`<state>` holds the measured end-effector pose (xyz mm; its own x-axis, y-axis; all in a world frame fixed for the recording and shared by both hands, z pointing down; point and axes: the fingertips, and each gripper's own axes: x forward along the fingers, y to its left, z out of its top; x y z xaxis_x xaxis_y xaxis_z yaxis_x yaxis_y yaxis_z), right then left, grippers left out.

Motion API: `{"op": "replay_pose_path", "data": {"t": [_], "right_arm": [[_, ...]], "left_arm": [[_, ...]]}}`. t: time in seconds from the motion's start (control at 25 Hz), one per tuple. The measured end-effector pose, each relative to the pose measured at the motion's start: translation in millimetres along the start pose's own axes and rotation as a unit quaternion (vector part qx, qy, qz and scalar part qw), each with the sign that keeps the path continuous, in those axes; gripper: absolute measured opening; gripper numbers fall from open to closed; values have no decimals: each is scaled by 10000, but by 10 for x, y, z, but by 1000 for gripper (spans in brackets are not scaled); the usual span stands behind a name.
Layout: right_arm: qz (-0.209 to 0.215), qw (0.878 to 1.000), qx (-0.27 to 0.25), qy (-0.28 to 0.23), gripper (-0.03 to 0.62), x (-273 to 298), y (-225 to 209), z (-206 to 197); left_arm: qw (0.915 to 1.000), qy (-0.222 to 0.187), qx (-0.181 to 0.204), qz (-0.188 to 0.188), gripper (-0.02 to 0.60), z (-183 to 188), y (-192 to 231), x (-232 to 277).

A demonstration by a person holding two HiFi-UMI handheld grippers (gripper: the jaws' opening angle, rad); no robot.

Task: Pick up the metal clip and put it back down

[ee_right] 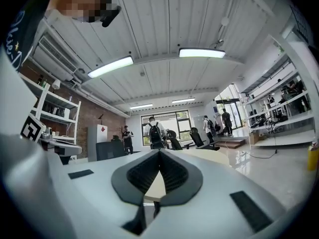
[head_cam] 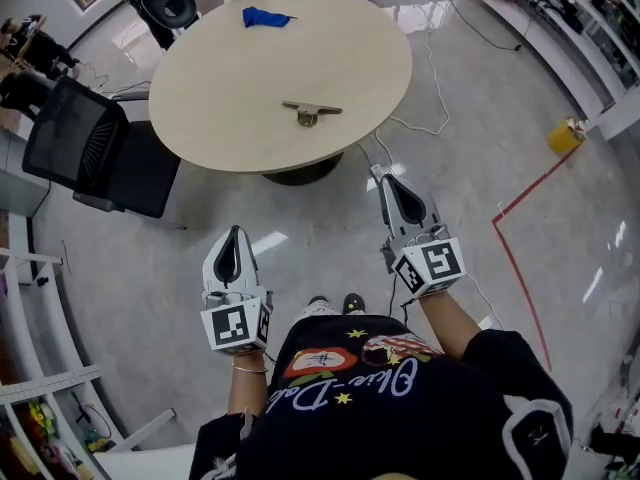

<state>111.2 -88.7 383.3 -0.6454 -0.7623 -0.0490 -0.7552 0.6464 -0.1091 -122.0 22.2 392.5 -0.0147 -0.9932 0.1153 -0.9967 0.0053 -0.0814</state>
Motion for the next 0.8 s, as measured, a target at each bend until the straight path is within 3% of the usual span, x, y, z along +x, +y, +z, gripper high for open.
{"op": "replay_pose_path", "data": {"t": [0.24,0.8], "right_arm": [[-98,9998,-161,118,14,-138,173,125],[-55,9994,-338,55,14,-191,555,184]], "left_arm": [[9998,-55,-31,-204,-2,89,43,-144],[9996,-203,-144,-122,-2,95,277,-343]]}}
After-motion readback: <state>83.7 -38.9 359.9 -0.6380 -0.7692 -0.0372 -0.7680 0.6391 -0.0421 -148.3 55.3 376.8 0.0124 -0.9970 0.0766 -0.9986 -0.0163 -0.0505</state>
